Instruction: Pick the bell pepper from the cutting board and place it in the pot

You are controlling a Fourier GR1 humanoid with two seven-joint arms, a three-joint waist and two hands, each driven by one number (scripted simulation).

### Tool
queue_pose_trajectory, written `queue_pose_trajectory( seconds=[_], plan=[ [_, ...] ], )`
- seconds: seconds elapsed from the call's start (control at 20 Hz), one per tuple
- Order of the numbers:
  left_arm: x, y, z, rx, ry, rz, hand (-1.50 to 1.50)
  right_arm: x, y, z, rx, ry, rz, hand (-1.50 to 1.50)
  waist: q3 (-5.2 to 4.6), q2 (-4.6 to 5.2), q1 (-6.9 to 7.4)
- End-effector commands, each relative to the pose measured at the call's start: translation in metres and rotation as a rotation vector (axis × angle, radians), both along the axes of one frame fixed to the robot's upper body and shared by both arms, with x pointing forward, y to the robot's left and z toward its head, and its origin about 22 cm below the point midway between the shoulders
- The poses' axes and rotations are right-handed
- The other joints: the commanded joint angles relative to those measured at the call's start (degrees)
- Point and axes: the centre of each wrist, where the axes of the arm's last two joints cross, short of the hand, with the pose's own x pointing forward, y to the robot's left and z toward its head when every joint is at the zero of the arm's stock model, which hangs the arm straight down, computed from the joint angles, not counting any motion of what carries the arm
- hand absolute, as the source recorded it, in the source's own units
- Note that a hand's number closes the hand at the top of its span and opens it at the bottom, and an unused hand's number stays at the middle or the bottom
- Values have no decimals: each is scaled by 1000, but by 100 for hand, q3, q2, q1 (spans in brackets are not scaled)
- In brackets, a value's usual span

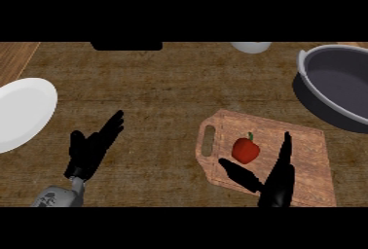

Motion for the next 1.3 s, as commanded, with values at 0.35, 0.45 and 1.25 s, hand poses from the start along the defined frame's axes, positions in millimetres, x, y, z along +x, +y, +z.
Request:
queue_pose_trajectory(
  seconds=[0.35, 0.45, 1.25],
  plan=[
    [-10, 1, -9, 7, -1, 10, 0, 5, 8, -33, 175, -108, -66, -150, -1, 4, 14],
    [12, -16, 6, -3, 16, 5, 0, 10, -2, -51, 194, -112, -69, -150, 6, 10, 5],
    [6, -12, -10, 1, 18, -5, 0, 23, -4, -96, 177, -238, 7, 150, 7, 13, 40]
  ],
)
